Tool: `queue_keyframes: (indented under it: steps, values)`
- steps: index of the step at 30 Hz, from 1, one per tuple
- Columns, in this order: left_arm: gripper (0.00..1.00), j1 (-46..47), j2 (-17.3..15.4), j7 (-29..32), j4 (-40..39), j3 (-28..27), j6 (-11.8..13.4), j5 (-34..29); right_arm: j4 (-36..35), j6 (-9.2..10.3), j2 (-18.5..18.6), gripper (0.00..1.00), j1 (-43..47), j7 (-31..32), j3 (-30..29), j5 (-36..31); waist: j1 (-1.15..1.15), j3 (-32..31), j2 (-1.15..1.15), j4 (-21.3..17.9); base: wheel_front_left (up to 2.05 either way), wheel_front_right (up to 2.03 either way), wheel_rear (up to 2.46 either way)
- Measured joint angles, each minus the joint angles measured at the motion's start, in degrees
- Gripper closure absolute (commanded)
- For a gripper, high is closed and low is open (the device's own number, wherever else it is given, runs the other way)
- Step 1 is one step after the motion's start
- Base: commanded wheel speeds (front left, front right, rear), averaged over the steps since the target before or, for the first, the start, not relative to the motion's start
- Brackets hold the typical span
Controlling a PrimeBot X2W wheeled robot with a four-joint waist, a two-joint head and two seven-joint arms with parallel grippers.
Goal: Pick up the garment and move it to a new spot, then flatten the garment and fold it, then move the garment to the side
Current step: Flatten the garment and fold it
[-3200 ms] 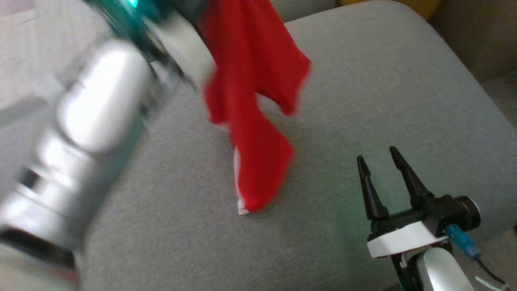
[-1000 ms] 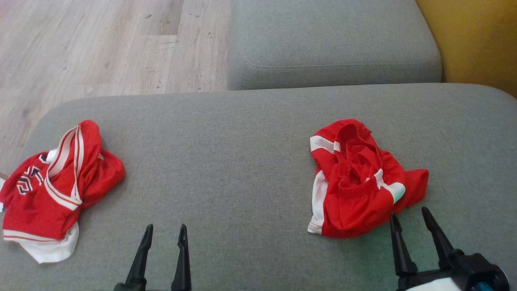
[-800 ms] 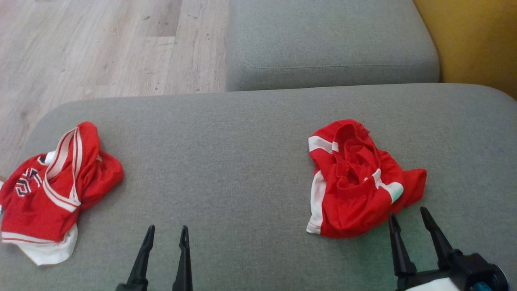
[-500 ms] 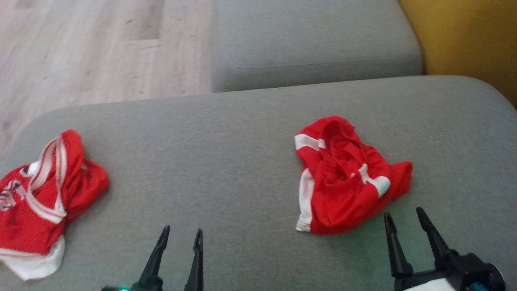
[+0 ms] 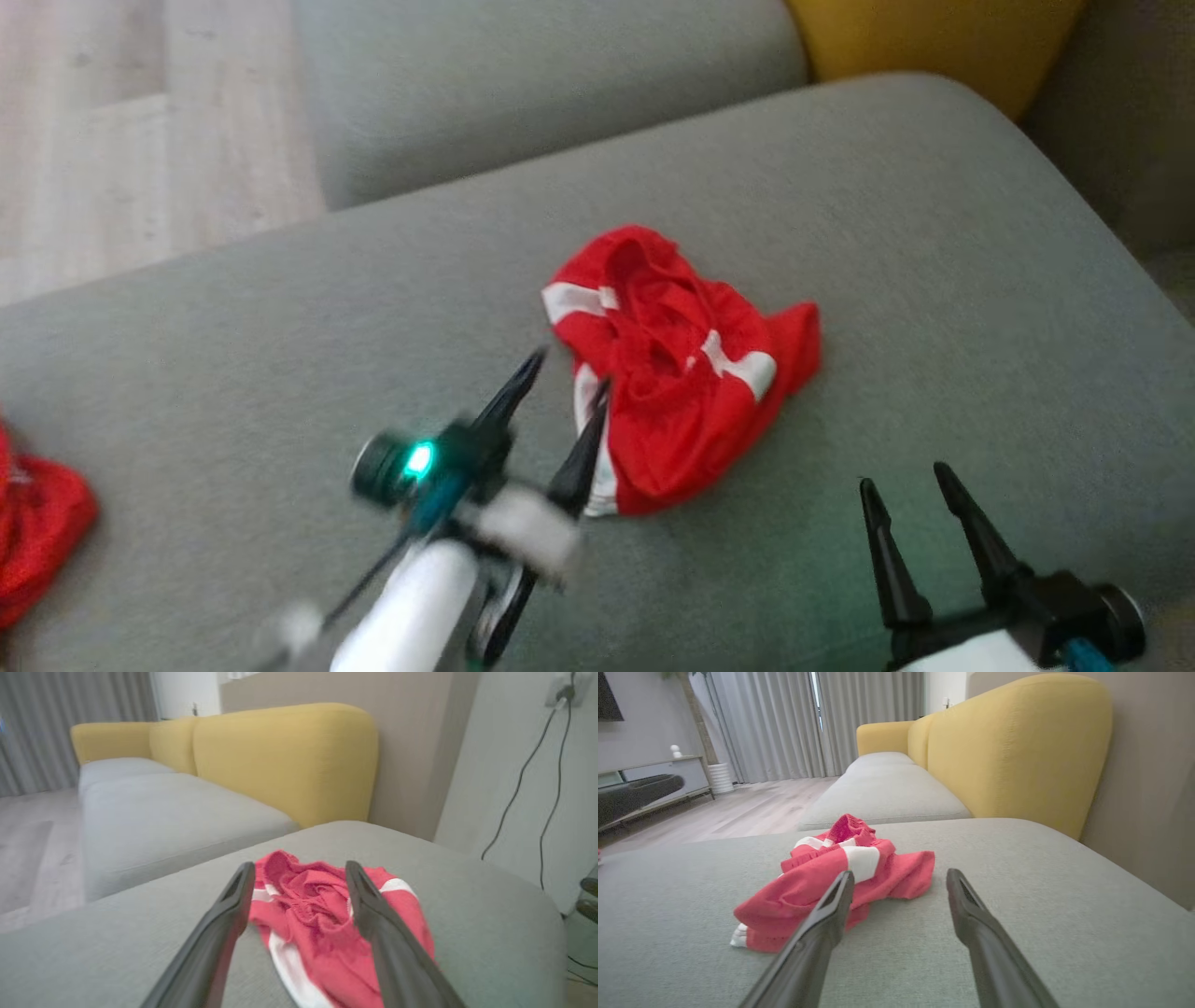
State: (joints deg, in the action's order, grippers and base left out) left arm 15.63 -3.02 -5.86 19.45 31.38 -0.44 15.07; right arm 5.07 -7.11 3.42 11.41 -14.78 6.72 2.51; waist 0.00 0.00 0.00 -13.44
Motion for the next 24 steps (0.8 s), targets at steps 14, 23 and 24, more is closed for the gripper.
queue_keyframes:
  steps: [14, 23, 24]
  values:
    - [0.00, 21.5, 0.2, 17.1, 9.9, 13.5, 3.0, 8.9, -0.3, 0.00, 0.1, 0.00, -5.7, 0.0, 2.5, 0.1, 0.01, 9.6, 0.00, -7.3, 0.00, 0.00, 0.00]
    - [0.00, 25.9, 0.2, 20.0, 14.9, 18.7, 3.0, 14.7, 0.2, 0.00, -0.2, 0.00, -7.6, 0.0, 3.9, 0.5, 0.01, 13.1, 0.00, -9.6, 0.00, 0.00, 0.00]
    - [0.00, 26.1, 0.2, 20.0, 15.6, 19.0, 3.1, 15.1, 0.3, 0.00, -0.3, 0.00, -7.7, 0.0, 3.9, 0.5, 0.00, 13.3, 0.00, -9.8, 0.00, 0.00, 0.00]
